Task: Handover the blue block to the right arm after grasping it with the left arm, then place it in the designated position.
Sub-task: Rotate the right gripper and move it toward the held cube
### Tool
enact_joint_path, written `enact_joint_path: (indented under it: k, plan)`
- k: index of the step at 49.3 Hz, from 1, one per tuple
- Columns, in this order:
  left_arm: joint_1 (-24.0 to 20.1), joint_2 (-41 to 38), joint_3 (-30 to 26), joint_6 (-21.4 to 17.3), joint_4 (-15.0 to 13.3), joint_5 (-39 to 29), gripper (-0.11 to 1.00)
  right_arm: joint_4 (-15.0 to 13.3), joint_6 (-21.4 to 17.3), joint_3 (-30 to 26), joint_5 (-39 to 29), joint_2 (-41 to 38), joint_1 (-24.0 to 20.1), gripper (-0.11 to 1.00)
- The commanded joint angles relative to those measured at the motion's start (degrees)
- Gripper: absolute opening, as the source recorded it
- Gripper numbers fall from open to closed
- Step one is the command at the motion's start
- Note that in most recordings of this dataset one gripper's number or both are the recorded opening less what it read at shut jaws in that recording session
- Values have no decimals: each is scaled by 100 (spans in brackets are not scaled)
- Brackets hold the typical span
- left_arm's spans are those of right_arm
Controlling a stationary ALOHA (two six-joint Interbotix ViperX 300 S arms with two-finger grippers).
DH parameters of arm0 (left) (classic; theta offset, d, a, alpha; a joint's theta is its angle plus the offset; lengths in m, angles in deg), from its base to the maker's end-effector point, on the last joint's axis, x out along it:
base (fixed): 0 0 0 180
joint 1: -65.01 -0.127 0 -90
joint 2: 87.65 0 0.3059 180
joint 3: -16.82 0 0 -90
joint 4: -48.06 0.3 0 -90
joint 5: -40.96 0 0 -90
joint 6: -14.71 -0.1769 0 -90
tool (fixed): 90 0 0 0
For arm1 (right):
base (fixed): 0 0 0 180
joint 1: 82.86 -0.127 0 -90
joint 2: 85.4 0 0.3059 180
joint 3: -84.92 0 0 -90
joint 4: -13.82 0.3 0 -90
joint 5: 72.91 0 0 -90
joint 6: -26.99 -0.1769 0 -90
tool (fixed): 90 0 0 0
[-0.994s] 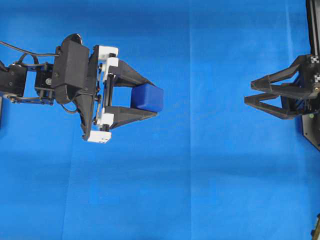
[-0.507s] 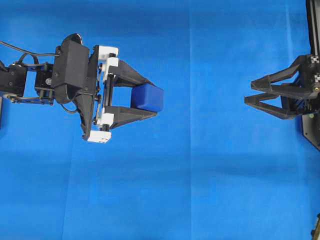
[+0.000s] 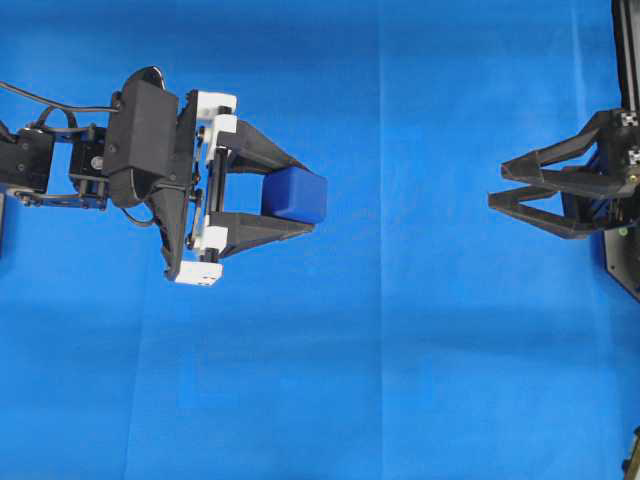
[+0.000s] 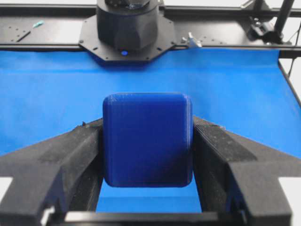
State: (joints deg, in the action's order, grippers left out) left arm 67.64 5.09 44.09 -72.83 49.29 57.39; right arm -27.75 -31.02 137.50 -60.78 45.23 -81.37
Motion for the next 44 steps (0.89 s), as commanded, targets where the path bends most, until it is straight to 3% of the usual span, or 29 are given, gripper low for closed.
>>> enact_joint_path:
  k: [1,31,44]
  plan:
    - [-18,141,-62,0,-9,62,46,9,-18,-176,53,-26,0,95]
    - [-18,141,-62,0,-9,62,46,0,-18,-185,53,-62,0,95]
    - [-18,141,-62,0,-9,62,46,9,-18,-501,220,-519,0,95]
